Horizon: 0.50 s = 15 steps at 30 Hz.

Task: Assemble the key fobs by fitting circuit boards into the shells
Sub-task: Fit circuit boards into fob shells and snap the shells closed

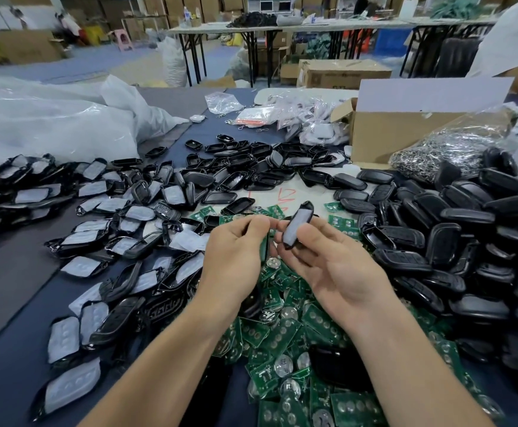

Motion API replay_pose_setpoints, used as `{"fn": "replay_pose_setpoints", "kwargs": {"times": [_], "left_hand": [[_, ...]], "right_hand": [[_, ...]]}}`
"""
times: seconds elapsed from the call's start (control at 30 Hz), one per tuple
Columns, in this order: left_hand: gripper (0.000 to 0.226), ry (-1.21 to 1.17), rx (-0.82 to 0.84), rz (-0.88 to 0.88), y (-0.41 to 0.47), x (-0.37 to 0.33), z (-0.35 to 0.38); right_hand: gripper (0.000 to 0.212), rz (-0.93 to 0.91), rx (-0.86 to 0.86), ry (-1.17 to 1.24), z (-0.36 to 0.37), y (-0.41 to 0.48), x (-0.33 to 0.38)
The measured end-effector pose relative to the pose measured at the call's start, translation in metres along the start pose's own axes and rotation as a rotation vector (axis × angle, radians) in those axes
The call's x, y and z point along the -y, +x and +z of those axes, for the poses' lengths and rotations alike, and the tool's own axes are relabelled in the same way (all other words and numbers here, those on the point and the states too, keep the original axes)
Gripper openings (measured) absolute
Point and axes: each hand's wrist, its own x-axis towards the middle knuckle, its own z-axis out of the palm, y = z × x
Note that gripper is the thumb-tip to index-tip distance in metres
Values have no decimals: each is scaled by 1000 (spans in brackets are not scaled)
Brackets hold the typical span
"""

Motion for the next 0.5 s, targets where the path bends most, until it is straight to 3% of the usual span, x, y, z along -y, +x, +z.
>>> {"fn": "replay_pose_setpoints", "kwargs": {"times": [0.13, 0.33, 0.5], "left_hand": [[31, 55, -101, 31, 2, 2, 2], [29, -300, -33, -108, 2, -9, -2], [20, -318, -88, -169, 5, -8, -6]], "right_hand": [[19, -86, -74, -240, 2, -1, -6], [27, -116, -65, -451, 8, -5, -11], [23, -91, -49, -440, 10, -6, -14]]}}
